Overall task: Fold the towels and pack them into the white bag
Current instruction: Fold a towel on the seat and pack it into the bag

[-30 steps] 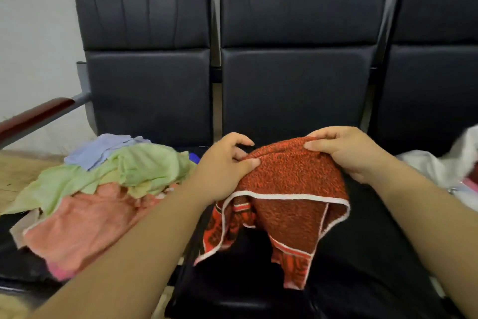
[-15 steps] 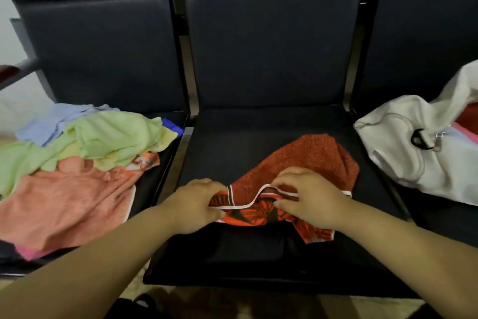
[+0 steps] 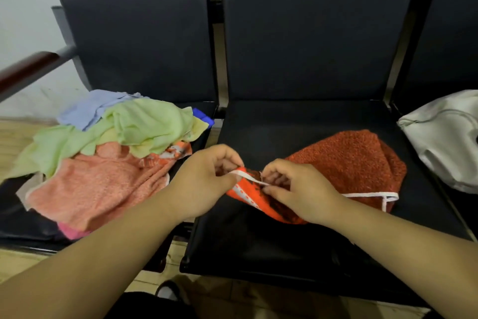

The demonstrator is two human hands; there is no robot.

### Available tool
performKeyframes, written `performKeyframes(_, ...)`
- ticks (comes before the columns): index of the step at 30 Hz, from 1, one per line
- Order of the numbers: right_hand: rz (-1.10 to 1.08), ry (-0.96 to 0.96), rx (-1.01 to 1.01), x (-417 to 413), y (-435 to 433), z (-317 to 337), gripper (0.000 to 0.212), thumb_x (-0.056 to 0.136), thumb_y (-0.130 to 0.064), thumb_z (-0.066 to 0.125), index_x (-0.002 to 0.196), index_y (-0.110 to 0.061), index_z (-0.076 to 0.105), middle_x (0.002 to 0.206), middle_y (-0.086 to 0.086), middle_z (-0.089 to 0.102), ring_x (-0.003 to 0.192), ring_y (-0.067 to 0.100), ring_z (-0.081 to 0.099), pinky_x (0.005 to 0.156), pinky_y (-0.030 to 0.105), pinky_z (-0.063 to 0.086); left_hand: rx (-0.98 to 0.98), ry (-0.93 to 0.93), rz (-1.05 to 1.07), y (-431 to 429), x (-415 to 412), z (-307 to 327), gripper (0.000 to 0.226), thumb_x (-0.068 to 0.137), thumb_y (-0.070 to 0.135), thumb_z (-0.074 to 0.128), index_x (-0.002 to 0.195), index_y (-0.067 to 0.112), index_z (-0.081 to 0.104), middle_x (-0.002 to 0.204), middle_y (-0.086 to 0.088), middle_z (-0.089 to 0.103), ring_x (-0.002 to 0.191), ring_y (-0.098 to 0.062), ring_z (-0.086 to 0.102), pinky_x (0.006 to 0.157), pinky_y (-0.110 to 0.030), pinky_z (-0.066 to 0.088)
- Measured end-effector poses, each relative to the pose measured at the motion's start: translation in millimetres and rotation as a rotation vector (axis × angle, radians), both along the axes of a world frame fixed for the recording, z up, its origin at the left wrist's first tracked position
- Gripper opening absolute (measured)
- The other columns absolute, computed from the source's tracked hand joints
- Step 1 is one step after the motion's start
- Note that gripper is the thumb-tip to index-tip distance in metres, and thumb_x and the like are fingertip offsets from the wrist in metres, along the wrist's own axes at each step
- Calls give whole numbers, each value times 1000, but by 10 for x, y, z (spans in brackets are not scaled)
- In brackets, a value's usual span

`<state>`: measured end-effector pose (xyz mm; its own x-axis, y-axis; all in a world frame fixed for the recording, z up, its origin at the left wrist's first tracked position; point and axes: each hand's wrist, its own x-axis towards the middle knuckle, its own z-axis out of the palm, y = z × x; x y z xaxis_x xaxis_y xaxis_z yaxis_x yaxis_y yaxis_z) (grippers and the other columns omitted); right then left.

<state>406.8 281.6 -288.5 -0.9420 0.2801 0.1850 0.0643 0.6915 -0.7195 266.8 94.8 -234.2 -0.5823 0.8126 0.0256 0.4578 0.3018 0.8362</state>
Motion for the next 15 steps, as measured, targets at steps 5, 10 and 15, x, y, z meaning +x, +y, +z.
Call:
performKeyframes(5,-22,66,-235,118,141,434,21,85,-14,81,94,-31,73,88,-5,75,83,13,72,83,39,60,128,-81,-67,78,33,273,19,91,7,71,95,26,67,84,-4,75,78,-23,70,76,-36,55)
performKeyframes(10,25,26,-390,359,389,809,23,82,-25,80,102,-36,77,81,5,70,74,18,65,80,37,55,209,-27,-62,237,109,339,11,96,23,64,88,27,70,74,-4,69,70,-24,67,71,-41,56)
performKeyframes(15,5,65,-428,493,521,987,28,79,-35,75,106,-38,78,75,12,64,75,36,64,84,55,55,201,-162,-143,416,198,392,12,88,19,78,94,25,70,72,-1,65,68,-14,62,67,-31,53)
